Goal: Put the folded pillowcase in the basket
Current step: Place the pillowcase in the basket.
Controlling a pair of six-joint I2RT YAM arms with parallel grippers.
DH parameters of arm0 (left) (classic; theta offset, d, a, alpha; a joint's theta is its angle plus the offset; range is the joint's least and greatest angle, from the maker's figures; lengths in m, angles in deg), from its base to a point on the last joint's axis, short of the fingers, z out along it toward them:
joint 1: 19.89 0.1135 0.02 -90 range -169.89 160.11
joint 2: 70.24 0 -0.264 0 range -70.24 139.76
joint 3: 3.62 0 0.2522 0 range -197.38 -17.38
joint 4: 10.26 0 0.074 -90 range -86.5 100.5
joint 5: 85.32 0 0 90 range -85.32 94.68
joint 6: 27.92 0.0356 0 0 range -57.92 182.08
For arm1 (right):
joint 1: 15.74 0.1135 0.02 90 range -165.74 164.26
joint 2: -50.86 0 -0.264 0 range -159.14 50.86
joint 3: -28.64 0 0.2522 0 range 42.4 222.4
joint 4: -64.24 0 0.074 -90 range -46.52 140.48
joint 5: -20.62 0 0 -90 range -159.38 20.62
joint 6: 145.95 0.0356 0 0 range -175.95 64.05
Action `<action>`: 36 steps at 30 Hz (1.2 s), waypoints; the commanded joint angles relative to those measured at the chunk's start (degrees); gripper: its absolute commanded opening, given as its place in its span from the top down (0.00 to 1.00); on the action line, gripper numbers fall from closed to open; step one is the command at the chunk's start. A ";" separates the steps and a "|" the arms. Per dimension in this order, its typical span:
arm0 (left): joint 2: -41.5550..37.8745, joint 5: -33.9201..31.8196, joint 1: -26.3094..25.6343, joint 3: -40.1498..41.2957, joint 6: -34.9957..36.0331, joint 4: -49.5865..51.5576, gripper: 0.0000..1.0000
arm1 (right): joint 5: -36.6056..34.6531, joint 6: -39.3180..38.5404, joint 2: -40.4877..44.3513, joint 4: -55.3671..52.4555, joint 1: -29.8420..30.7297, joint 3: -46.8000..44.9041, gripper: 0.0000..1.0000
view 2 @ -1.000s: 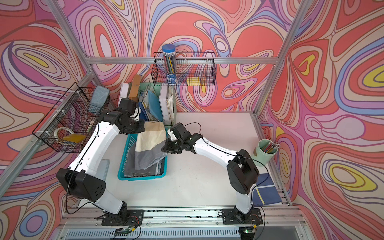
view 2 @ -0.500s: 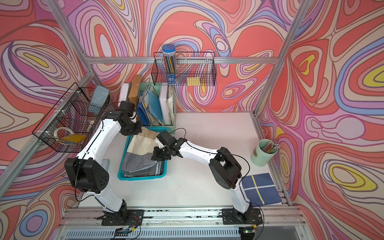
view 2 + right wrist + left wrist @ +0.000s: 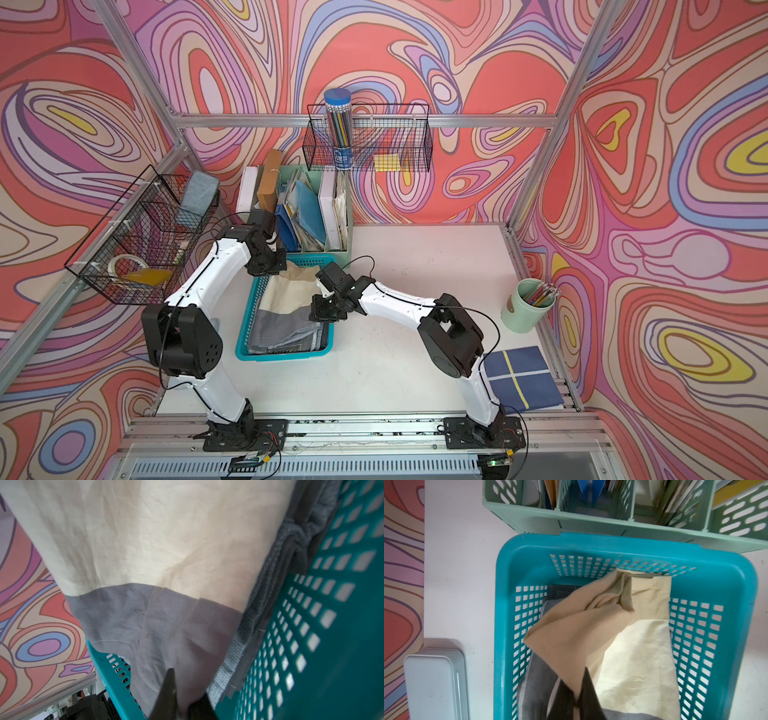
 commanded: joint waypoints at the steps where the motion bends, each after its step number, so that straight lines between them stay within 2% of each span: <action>1: 1.50 -3.03 0.31 -0.32 -1.19 1.23 0.59 | -1.99 -0.55 -0.85 -1.72 -0.08 -0.75 0.64; 3: 0.69 -3.39 0.29 0.27 -1.33 0.24 0.34 | -2.53 -1.17 0.09 -2.12 -0.10 -0.82 0.58; 6: 0.39 -3.18 0.16 -0.79 -0.55 0.10 0.10 | -3.90 -1.75 2.00 -2.90 0.36 -0.73 0.57; 8: 0.16 -3.36 -0.28 -1.77 -0.03 0.12 0.03 | -5.89 -2.10 3.94 -3.53 0.86 -0.81 0.57; 11: -0.36 -4.80 -1.55 -3.92 0.46 0.76 0.02 | -10.84 -3.14 6.83 -6.84 1.68 -0.38 0.57; 17: -1.12 -16.31 -5.46 -7.96 1.11 3.37 0.01 | -18.90 -3.66 13.54 -10.63 2.17 -3.77 0.60; 19: -1.91 -20.42 -6.41 -8.15 -0.12 3.83 0.02 | -23.65 -3.87 14.90 -13.42 2.17 -4.11 0.63; 22: -4.69 -18.80 -7.40 -6.47 -1.15 2.37 0.02 | -29.92 -1.36 18.09 -17.32 0.97 -6.02 1.00; 25: -7.01 -15.10 -7.71 -2.65 -2.97 0.62 0.09 | -29.12 1.46 24.60 -13.04 -2.34 -14.40 1.00; 26: -7.20 -14.77 -7.66 -0.88 -3.74 0.10 0.14 | -29.24 1.82 26.32 -12.85 -3.40 -16.27 1.00; 29: -5.67 -13.75 -7.62 3.13 -5.46 -1.07 0.49 | -30.35 1.60 28.41 -14.06 -3.83 -16.88 1.00; 32: -1.64 -13.30 -7.37 4.87 -7.25 -1.82 0.93 | -30.29 1.97 29.26 -13.78 -3.83 -17.47 1.00; 33: -0.05 -13.10 -7.34 4.81 -7.95 -1.33 1.00 | -30.34 2.06 29.48 -14.00 -3.84 -17.51 1.00; 36: 3.43 -12.51 -7.27 6.19 -10.29 -1.89 1.00 | -30.91 2.06 30.49 -14.47 -3.83 -18.24 1.00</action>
